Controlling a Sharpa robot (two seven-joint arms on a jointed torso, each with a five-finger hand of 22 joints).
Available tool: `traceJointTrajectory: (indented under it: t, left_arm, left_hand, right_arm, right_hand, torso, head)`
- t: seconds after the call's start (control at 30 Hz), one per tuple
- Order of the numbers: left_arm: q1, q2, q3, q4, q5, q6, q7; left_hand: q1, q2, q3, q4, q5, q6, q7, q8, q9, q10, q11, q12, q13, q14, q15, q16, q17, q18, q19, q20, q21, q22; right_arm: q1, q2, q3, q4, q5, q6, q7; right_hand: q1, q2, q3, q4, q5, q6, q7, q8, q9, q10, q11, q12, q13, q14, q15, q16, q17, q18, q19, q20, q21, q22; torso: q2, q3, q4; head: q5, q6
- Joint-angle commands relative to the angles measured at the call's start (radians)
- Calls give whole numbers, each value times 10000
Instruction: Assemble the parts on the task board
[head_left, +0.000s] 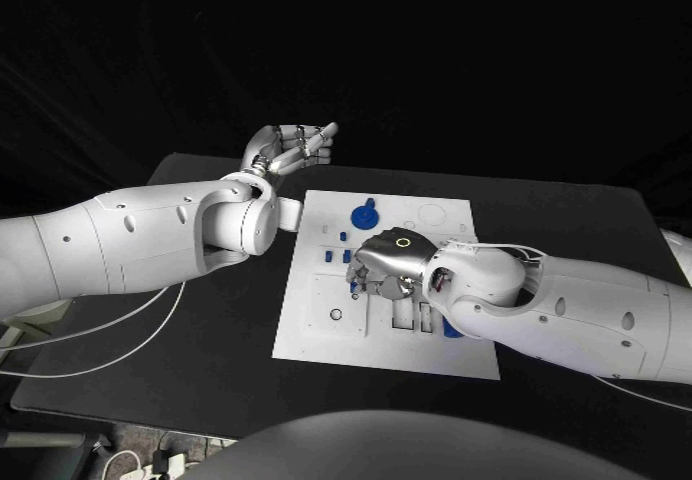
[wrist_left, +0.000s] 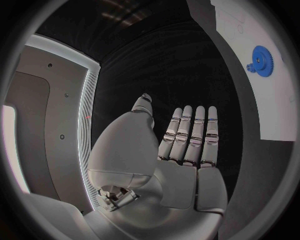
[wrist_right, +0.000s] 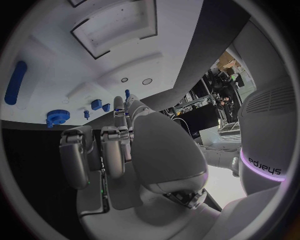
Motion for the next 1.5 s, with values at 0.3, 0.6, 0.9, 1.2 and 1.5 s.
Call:
traceJointTrajectory:
  t: [0.3, 0.6, 0.9, 1.2, 1.5]
  left_arm:
    - [6, 18, 9, 19, -38, 165, 121]
    - [6, -6, 9, 9, -38, 168, 131]
    - [5, -18, 9, 25, -38, 173, 137]
    - [5, -36, 10, 50, -38, 163, 135]
    - [6, -62, 10, 79, -38, 145, 135]
  left_hand:
    - [-24, 105, 29, 0, 31, -71, 63, 32, -17, -52, -7, 39, -11, -43, -7, 65, -9, 76, 64, 6, -64, -9]
    - [-20, 116, 26, 1, 31, -81, 65, 34, -18, -59, -6, 45, -10, -50, -5, 73, -26, 74, 62, 7, -67, -26]
    - [-20, 116, 26, 1, 31, -81, 65, 34, -18, -59, -6, 45, -10, -50, -5, 73, -26, 74, 62, 7, -67, -26]
    - [-20, 116, 26, 1, 31, -81, 65, 34, -18, -59, -6, 45, -10, -50, -5, 73, -26, 74, 62, 7, -67, -26]
    - [-20, 116, 26, 1, 31, -81, 65, 34, -18, -59, -6, 45, -10, -50, -5, 73, -26, 74, 62, 7, -67, -26]
  right_arm:
    - [-38, 81, -4, -87, -500, 400, 69]
    - [-65, 60, -9, -103, -491, 544, 34]
    - [-74, 74, -11, -130, -487, 636, 37]
    - [-87, 123, -14, -195, -484, 638, 77]
    - [-117, 203, -23, -294, -483, 595, 100]
  right_hand:
    - [52, -26, 64, -14, 66, -9, 14, 14, 4, -44, 56, -63, -11, 1042, 83, 41, 2629, -68, 1047, 38, 45, 2633]
    - [47, -35, 64, -14, 65, -16, 15, 5, 2, -57, 57, -68, -11, 1042, 82, 41, 2629, -68, 1047, 40, 45, 2633]
    - [42, -37, 64, -12, 64, -20, 15, 1, 1, -64, 58, -70, -11, 1042, 81, 41, 2629, -68, 1047, 41, 45, 2633]
    - [22, -45, 63, -2, 62, -32, 15, -13, -2, -86, 58, -74, -11, 1042, 79, 41, 2629, -68, 1047, 44, 45, 2633]
    - [2, -56, 60, 8, 62, -47, 15, -29, -6, -109, 60, -77, -11, 1042, 77, 41, 2629, -68, 1047, 47, 45, 2633]
  torso:
    - [-21, 4, -8]
    - [-15, 0, -3]
    - [-4, 2, 2]
    - [-3, -1, -11]
    - [-11, 0, -2]
  head:
    - [-80, 2]
    - [-157, 2]
    - [-152, 2]
    - [-153, 2]
    - [-176, 2]
